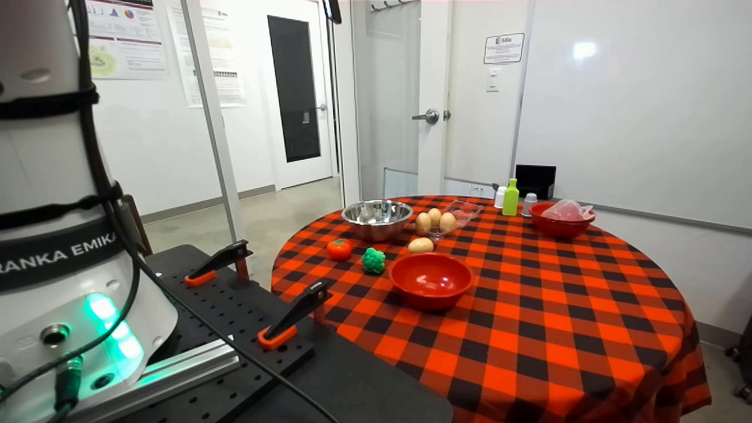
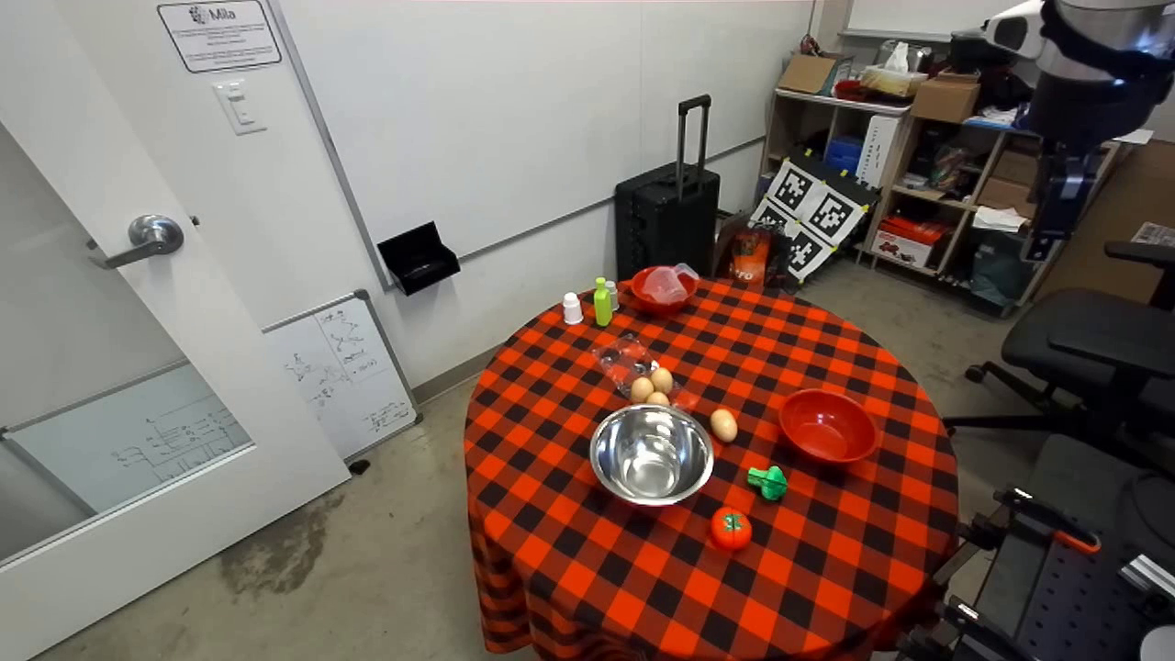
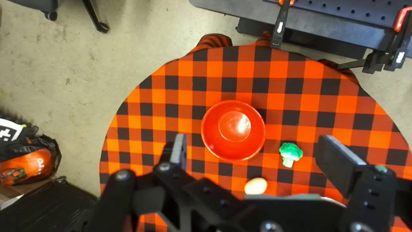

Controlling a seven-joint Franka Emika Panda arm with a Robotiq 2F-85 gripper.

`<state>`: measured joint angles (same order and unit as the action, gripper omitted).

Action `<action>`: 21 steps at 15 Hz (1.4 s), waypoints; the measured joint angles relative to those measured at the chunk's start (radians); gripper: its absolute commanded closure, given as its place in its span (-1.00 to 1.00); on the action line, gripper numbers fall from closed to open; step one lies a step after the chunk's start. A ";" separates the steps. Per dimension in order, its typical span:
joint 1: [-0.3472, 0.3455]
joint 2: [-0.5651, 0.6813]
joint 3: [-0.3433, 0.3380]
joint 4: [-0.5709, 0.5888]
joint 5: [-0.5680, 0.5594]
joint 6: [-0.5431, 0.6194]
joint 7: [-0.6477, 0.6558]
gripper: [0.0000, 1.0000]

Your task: Pick the tomato on the table and put it in the silver bowl

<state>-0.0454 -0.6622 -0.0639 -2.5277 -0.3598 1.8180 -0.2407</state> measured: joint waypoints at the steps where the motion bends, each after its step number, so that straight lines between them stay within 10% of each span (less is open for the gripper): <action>1: 0.015 0.016 0.001 0.000 0.000 0.025 0.000 -1.00; 21: 0.173 0.673 0.128 0.085 0.173 0.439 -0.118 -1.00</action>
<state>0.1272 0.0103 0.0636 -2.4427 -0.1871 2.2573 -0.3587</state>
